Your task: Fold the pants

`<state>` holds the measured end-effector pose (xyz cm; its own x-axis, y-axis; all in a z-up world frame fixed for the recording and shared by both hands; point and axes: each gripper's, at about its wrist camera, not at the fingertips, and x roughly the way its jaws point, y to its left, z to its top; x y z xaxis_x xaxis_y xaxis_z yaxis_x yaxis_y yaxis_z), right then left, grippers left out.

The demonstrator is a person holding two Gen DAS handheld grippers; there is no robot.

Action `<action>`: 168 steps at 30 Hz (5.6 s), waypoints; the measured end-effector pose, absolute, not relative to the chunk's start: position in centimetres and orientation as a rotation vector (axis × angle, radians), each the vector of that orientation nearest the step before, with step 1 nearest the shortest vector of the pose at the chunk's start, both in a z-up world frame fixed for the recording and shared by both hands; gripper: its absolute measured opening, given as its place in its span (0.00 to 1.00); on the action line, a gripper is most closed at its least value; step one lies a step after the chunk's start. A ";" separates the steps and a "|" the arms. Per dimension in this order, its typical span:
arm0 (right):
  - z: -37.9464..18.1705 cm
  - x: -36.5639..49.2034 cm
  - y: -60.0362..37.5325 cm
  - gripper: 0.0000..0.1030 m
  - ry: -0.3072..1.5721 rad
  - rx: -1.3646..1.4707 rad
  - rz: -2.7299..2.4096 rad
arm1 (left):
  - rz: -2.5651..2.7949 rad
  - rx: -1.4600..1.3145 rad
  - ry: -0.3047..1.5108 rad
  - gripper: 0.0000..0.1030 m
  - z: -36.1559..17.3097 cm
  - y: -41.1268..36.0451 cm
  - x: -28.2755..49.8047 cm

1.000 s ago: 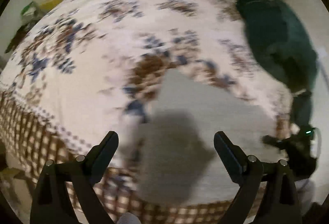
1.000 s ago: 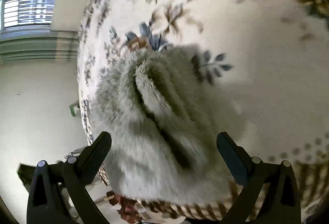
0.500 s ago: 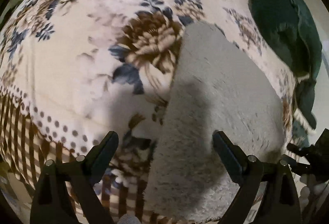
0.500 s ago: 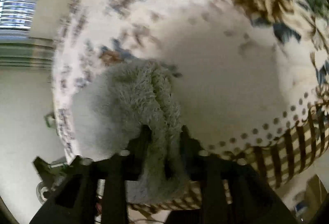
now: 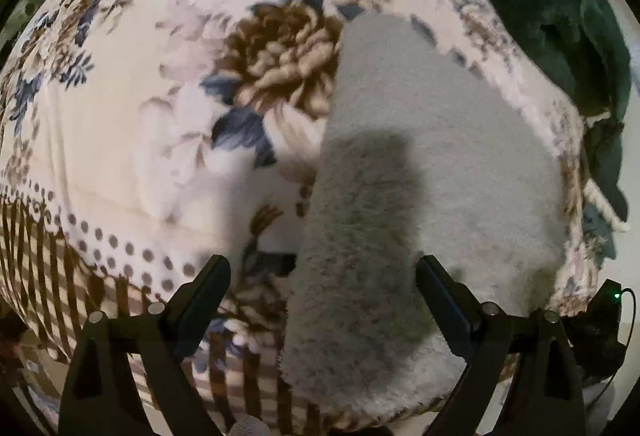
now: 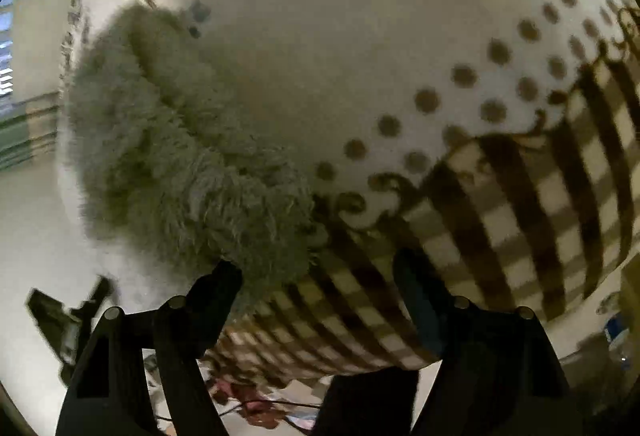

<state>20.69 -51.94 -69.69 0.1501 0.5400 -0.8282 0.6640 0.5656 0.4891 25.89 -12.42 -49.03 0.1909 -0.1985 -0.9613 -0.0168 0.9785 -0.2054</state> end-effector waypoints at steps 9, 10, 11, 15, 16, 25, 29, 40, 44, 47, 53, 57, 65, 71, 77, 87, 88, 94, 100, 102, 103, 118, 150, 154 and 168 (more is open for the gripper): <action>-64.2 28.4 -55.6 0.81 1.257 1.148 0.034 | -0.161 -0.237 1.296 0.92 -47.8 -14.5 33.4; -65.1 30.4 -55.7 0.81 1.246 1.162 0.056 | -0.152 -0.229 1.303 0.92 -48.4 -14.8 34.5; -65.7 31.5 -55.7 0.78 1.250 1.173 0.067 | -0.152 -0.225 1.310 0.92 -48.8 -14.9 35.3; -65.9 35.6 -55.6 0.02 1.220 1.075 0.009 | -0.149 -0.201 1.332 0.92 -50.1 -15.2 37.5; -65.4 35.9 -55.6 0.02 1.209 1.031 -0.002 | -0.151 -0.202 1.334 0.92 -50.2 -15.2 37.7; -67.0 35.9 -54.5 0.49 1.329 1.104 0.102 | -0.135 -0.230 1.351 0.92 -50.9 -14.4 37.0; -66.2 35.0 -55.0 0.18 1.248 1.015 -0.057 | -0.158 -0.226 1.365 0.92 -51.3 -14.8 36.8; -65.8 32.2 -54.6 1.00 1.293 0.993 0.111 | -0.252 -0.294 1.376 0.92 -50.2 -14.5 32.4; -69.6 29.4 -52.6 1.00 1.406 1.045 0.239 | -0.252 -0.406 1.435 0.92 -54.3 -13.1 30.5; -73.7 28.2 -51.1 1.00 1.443 1.208 0.342 | -0.281 -0.582 1.448 0.92 -56.4 -11.5 30.2; -73.7 29.0 -49.5 0.67 1.350 1.225 0.425 | -0.370 -0.650 1.387 0.48 -55.7 -11.2 30.7; -71.6 29.2 -49.1 0.43 1.322 1.152 0.390 | -0.426 -0.663 1.331 0.34 -53.3 -11.2 31.1; -64.8 31.4 -48.2 0.38 1.227 1.079 0.398 | -0.479 -0.731 1.213 0.32 -48.3 -9.0 34.2; -60.7 37.9 -45.3 0.38 1.161 1.032 0.410 | -0.510 -0.717 1.126 0.32 -45.2 -5.1 42.3; -59.0 49.8 -39.9 0.38 1.104 0.994 0.393 | -0.522 -0.678 1.071 0.32 -44.5 -0.1 55.6; -64.6 76.2 -31.0 0.38 1.067 0.918 0.350 | -0.470 -0.528 1.092 0.34 -51.5 5.5 75.5; -65.6 78.4 -30.4 0.38 1.078 0.888 0.331 | -0.451 -0.511 1.114 0.34 -52.8 5.8 76.5; -69.0 83.2 -28.5 0.45 1.157 0.800 0.275 | -0.439 -0.460 1.172 0.45 -55.1 6.6 76.3; -67.1 81.3 -27.4 0.91 1.214 0.546 0.037 | -0.285 -0.224 1.173 0.78 -51.9 5.2 74.1; -64.5 80.7 -26.0 0.96 1.176 0.377 -0.057 | -0.219 -0.129 1.147 0.84 -50.2 4.5 72.2; -63.1 80.3 -25.0 1.00 1.161 0.299 -0.093 | -0.201 -0.094 1.131 0.84 -49.4 4.1 71.4; -40.2 59.3 -22.4 1.00 0.984 0.144 -0.149 | -0.077 0.078 0.909 0.85 -32.2 -0.6 56.6; -1.8 19.3 -23.0 1.00 0.616 0.066 -0.078 | -0.053 0.036 0.648 0.85 -4.8 -2.3 25.8; -0.3 17.2 -22.8 1.00 0.602 0.073 -0.076 | -0.056 0.043 0.633 0.85 -4.1 -2.1 24.5; 0.1 16.6 -22.2 1.00 0.616 0.087 -0.051 | -0.051 0.042 0.627 1.00 -3.8 -2.3 22.9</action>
